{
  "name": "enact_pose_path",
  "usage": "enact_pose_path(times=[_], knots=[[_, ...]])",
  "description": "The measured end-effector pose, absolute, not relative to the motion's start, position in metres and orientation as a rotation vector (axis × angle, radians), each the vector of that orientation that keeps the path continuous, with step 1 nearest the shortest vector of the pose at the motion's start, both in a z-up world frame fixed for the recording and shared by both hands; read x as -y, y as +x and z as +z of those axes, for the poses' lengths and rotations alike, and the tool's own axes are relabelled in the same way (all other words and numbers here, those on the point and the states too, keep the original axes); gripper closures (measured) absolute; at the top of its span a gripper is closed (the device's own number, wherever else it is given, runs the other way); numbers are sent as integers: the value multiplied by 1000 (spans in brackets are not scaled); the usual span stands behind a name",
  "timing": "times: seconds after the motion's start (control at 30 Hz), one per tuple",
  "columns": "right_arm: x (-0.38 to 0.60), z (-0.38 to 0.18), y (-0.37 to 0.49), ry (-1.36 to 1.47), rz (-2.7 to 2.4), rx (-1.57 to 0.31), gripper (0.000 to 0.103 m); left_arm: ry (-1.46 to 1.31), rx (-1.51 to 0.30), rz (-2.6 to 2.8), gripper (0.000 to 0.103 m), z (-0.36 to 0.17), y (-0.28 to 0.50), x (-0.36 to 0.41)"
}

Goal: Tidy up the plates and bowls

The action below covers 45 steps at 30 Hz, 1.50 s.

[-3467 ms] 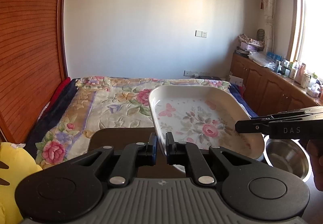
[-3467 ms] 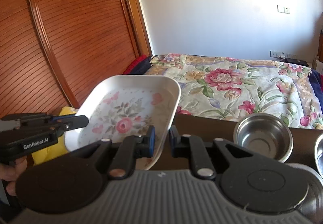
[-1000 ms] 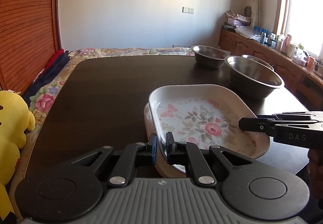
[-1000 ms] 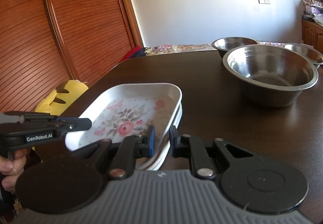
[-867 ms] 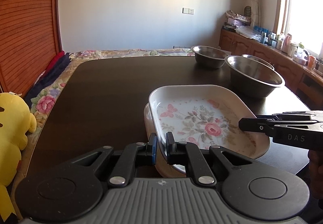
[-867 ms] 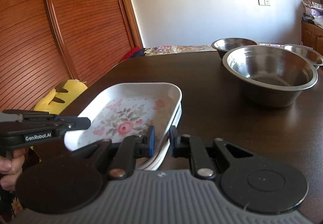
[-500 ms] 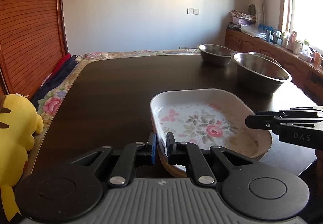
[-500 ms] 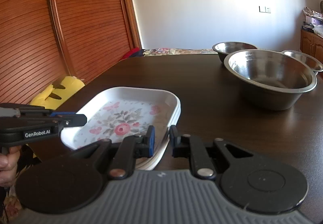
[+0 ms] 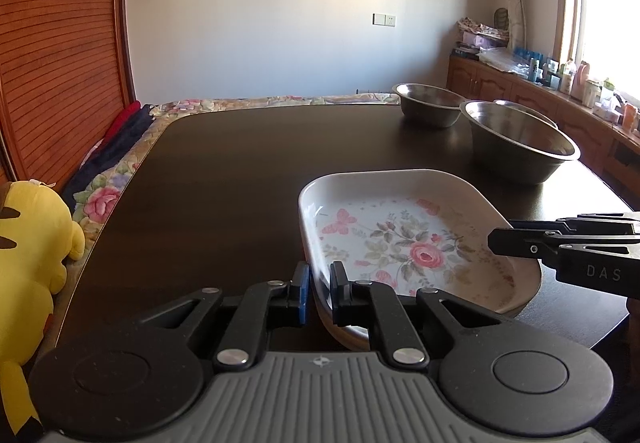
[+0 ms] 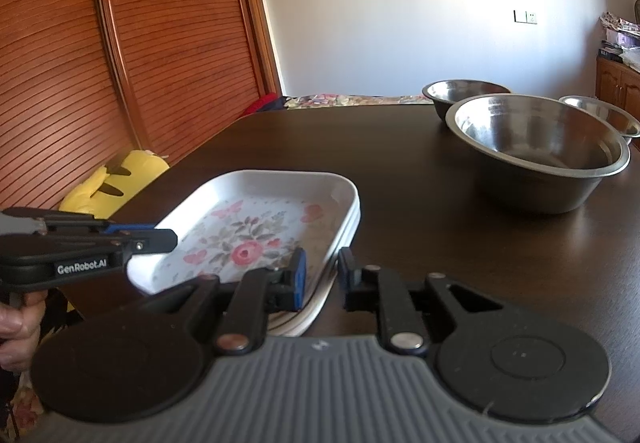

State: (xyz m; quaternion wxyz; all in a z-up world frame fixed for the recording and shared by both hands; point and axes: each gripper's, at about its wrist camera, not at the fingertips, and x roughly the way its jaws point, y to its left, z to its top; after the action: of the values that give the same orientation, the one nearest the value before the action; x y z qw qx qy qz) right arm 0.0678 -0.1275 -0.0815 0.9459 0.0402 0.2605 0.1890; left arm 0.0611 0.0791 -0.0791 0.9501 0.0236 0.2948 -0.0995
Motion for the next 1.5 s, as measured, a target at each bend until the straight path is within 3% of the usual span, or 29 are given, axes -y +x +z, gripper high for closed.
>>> enact_pose_path(times=[1.07,1.3,1.37,1.5], knots=[[160,-57,66,112,330,-439,83,75,-531,-270,91,-51,63,-46],[185,-51,68,91,289,-416,83,105,-535,-323,82,-47,77,-12],[195,-48,68,85,274,-405,83,106,-531,-338,71,-44,82,-2],[218,-41,72,75,244,-382,83,113,-527,-366,59,-40,92,19]])
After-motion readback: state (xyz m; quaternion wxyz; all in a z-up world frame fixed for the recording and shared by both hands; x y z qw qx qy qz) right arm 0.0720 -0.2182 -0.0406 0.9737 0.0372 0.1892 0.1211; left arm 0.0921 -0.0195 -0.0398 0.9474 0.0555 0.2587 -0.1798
